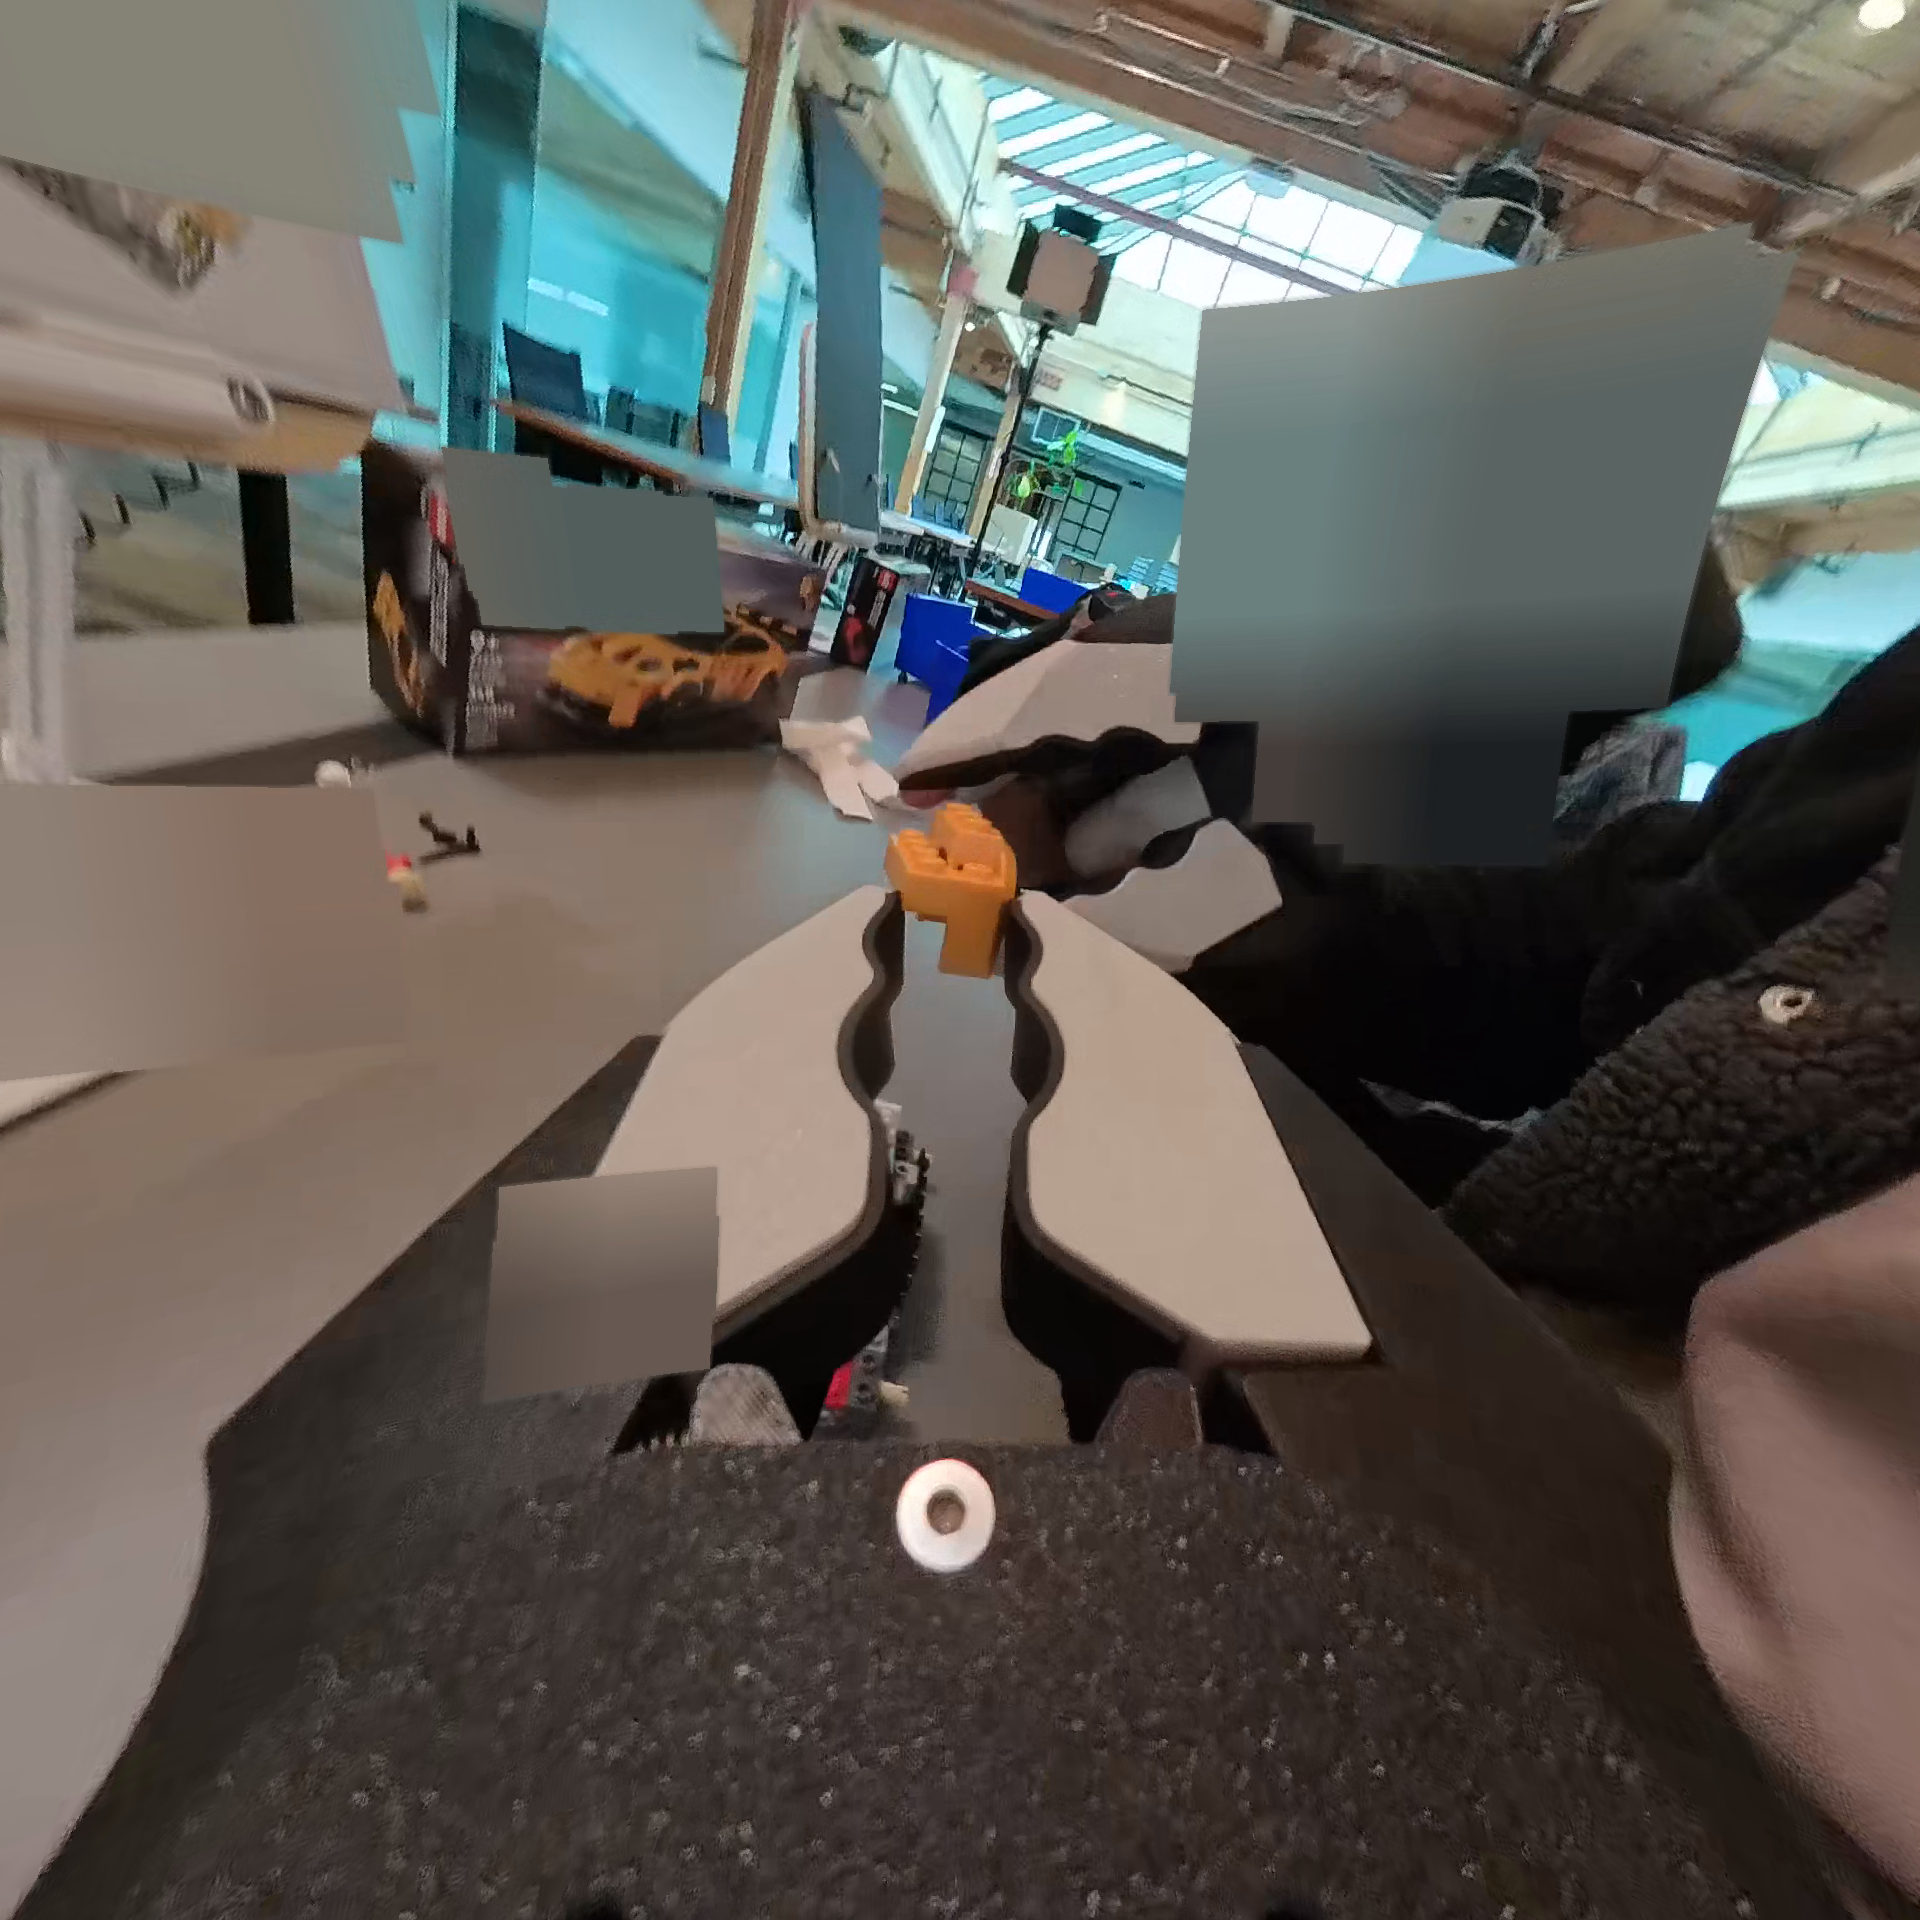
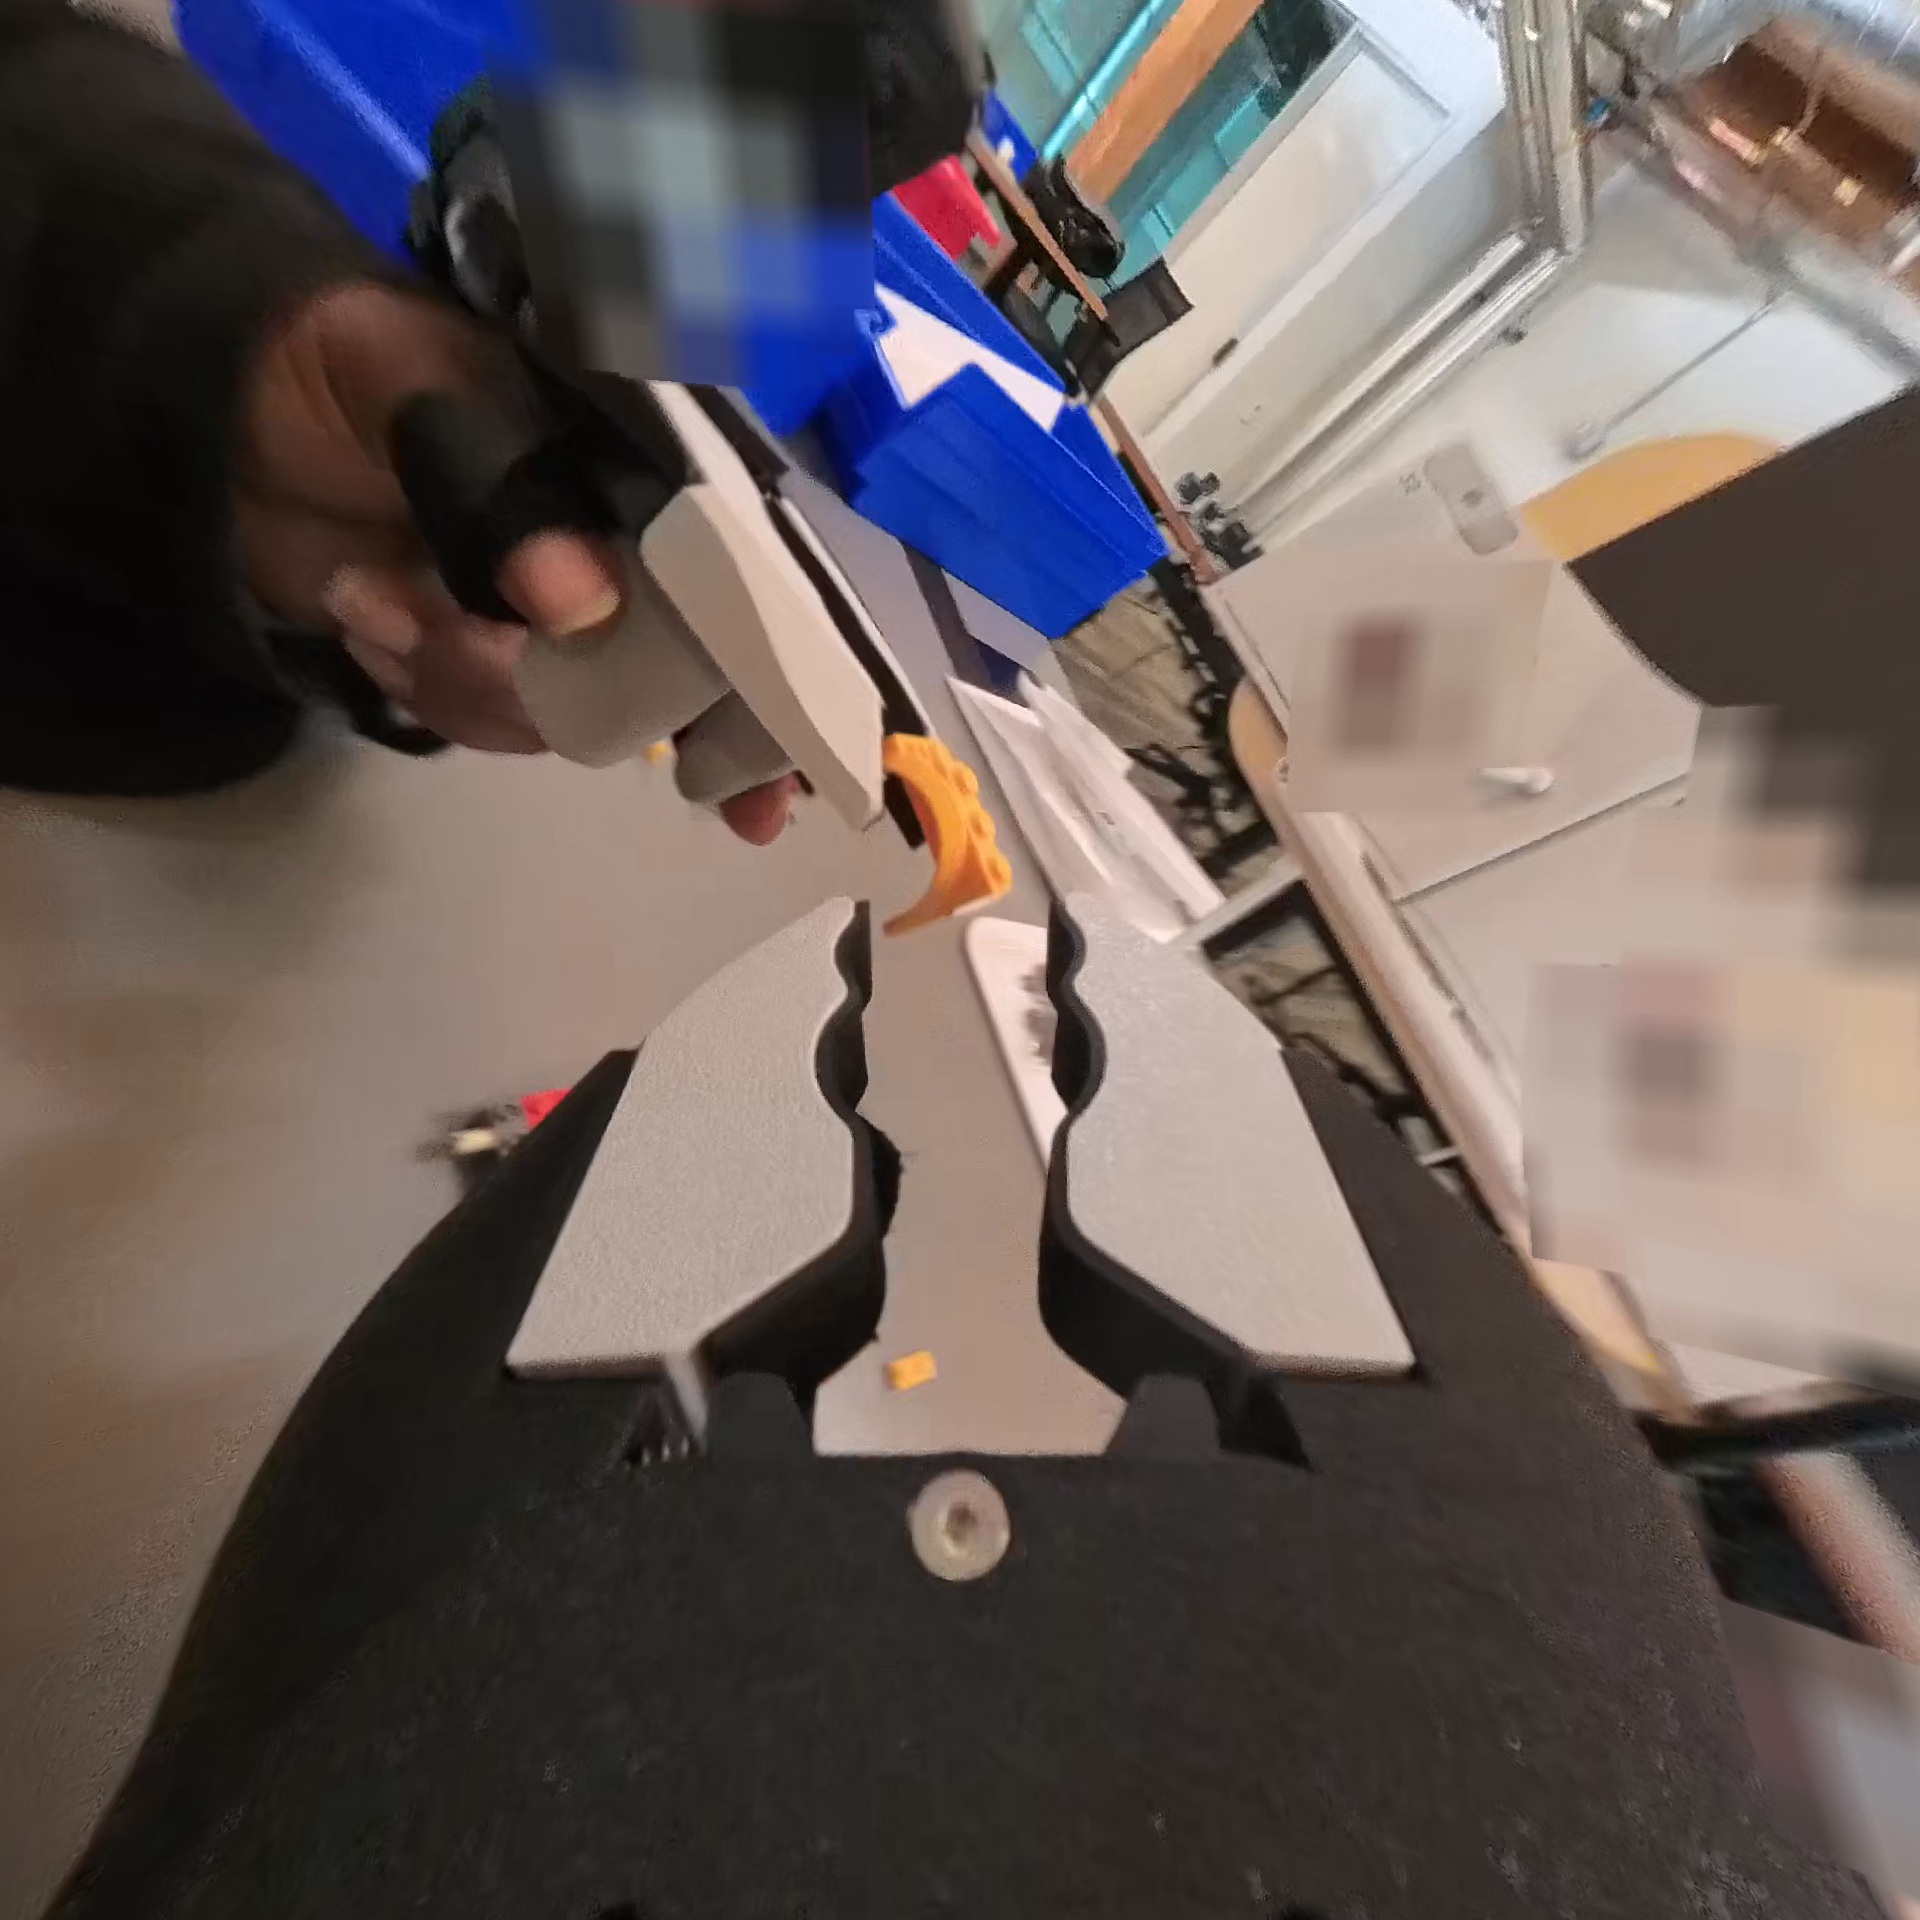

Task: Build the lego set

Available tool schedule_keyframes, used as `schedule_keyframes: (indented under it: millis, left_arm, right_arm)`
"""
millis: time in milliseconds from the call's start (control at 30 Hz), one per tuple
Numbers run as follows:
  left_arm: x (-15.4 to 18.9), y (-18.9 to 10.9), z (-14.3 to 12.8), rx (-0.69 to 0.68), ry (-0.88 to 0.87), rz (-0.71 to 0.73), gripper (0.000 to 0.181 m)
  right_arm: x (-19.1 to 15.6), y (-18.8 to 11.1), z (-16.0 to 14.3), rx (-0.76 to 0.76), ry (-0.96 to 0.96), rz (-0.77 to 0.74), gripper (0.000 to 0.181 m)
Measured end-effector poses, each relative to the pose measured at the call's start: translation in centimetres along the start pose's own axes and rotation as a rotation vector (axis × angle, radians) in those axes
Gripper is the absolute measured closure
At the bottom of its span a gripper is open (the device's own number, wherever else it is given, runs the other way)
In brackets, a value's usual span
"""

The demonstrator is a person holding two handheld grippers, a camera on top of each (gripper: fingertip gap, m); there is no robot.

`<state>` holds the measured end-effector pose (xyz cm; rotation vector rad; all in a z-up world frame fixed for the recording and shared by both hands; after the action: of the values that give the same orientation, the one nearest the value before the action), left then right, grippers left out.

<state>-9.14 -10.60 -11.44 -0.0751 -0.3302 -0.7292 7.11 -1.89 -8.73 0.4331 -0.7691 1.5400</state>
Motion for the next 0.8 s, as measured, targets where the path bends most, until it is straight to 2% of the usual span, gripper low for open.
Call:
schedule_keyframes:
  millis: [100,200,300,433,533,600,667,800]
  left_arm:
    - [0.5,-0.1,0.0,0.009,0.141,-0.008,0.163]
    - [1.4,0.1,-0.3,-0.007,0.317,-0.008,0.163]
    - [2.3,0.5,-0.7,-0.038,0.491,0.008,0.163]
    - [3.5,0.8,-1.2,-0.074,0.695,0.034,0.163]
    - [4.2,1.1,-1.5,-0.099,0.824,0.048,0.163]
    - [4.6,1.2,-1.8,-0.126,0.908,0.062,0.163]
    - [4.9,1.4,-2.0,-0.145,0.965,0.072,0.163]
    - [5.1,1.6,-2.2,-0.156,1.012,0.100,0.163]
  right_arm:
    - [0.8,-1.0,-1.2,0.074,0.333,0.153,0.153]
    - [1.6,-1.1,-3.0,0.138,0.737,0.381,0.143]
    - [1.9,-0.8,-4.2,0.215,0.986,0.559,0.138]
    - [0.9,-0.1,-4.5,0.268,1.162,0.819,0.130]
    - [0.1,0.6,-4.6,0.300,1.243,0.927,0.128]
    - [-0.1,0.8,-4.7,0.324,1.278,0.976,0.133]
    - [-0.2,0.8,-4.8,0.340,1.287,0.988,0.150]
    - [-0.2,0.7,-5.0,0.358,1.256,0.974,0.153]
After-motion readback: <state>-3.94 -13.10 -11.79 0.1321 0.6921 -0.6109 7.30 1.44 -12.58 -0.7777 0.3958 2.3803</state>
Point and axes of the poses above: each gripper's, where its closed fingertips meet, y out along the fingers, z out of its top, x = y × z across the jaws, the point moved 10 cm from there along -y, back along the fingers, and after that the axes turned 2 degrees about -x, right-handed, at the moved point
